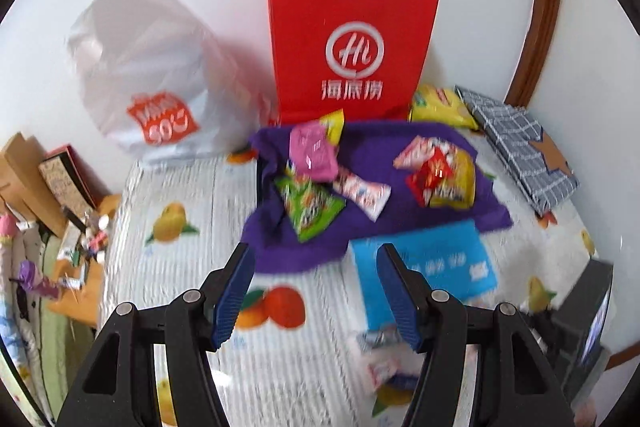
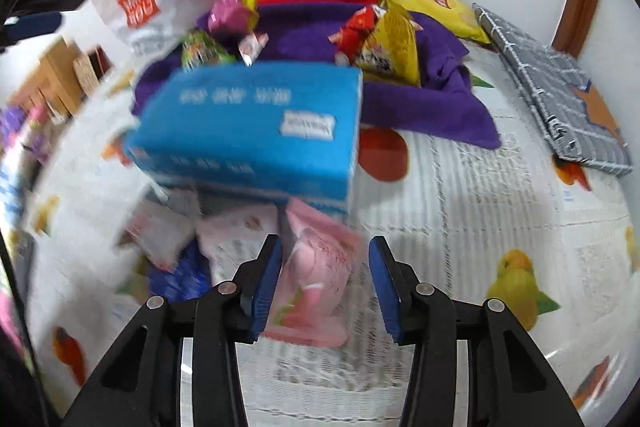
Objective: Organize snacks
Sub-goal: 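Grasp the pink wrapped candy from the pile with the right tool, then grasp the white snack packet with the left tool while the right tool holds the pink candy, then lift the white packet and pink candy toward the purple towel with both tools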
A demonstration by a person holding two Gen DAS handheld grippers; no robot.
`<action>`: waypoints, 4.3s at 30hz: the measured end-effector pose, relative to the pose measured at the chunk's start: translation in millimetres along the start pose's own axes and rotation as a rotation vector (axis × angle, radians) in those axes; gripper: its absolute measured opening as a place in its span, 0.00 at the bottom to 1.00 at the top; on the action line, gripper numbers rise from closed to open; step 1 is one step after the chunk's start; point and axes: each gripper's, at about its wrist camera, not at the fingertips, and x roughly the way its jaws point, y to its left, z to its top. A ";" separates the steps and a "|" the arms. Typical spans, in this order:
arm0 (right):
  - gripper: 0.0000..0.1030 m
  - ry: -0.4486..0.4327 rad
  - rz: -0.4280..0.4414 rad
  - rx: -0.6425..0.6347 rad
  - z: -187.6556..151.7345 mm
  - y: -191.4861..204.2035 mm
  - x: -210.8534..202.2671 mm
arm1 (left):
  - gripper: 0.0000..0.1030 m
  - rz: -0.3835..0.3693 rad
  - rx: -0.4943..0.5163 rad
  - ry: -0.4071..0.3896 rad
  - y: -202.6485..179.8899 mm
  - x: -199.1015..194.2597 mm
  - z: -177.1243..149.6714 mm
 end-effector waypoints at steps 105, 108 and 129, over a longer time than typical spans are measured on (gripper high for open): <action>0.30 -0.295 0.060 0.027 0.3 -12.2 -102.7 | 0.27 -0.269 -0.072 -0.014 -46.4 -12.4 -82.1; 0.30 -0.321 0.055 0.019 16.7 -10.0 -114.4 | 0.28 -0.259 -0.071 -0.034 -44.6 -22.2 -61.4; 0.30 -0.355 0.100 0.060 157.2 -28.0 -99.6 | 0.28 -0.213 -0.083 -0.074 -38.7 -2.7 57.4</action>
